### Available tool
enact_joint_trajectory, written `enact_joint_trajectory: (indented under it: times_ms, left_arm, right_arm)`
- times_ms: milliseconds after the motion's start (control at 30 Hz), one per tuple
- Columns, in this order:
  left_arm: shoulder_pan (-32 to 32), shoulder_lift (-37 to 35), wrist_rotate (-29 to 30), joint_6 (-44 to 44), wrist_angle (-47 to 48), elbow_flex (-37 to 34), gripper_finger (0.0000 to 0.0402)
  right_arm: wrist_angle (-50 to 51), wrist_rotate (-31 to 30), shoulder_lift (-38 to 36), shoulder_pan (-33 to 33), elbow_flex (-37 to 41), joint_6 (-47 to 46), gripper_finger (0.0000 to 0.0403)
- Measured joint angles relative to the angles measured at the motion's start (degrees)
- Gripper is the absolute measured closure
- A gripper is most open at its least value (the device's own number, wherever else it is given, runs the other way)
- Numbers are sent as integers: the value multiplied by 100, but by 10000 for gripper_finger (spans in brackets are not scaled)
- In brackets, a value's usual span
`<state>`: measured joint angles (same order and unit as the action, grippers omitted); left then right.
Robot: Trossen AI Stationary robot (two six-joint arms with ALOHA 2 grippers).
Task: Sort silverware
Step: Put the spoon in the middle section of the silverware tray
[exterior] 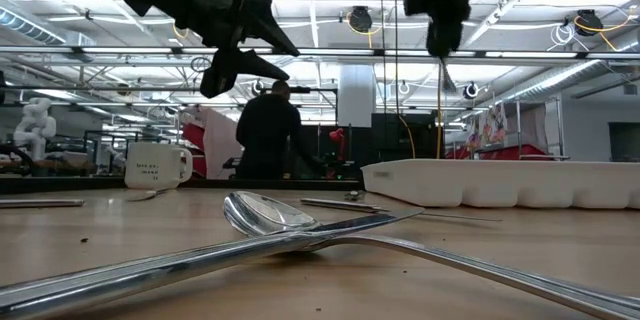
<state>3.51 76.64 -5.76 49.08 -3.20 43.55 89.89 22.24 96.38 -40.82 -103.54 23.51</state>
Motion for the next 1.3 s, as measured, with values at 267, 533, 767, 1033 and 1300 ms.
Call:
enact_joint_trajectory:
  times_ms: [267,533,767,1033,1300]
  left_arm:
    - [0,0,-1,-3,-4,0,246]
    - [0,0,0,-7,-5,0,246]
    - [0,0,10,-7,-5,0,246]
    - [0,2,157,-7,-7,0,246]
    - [0,2,173,0,-8,0,246]
  right_arm:
    - [21,-153,8,-236,1236,123,403]
    - [-104,-559,8,-236,1995,503,403]
    - [-602,-307,8,-236,2278,727,403]
    - [-774,-260,287,-297,2319,915,403]
    - [-768,-218,891,-379,2321,1035,403]
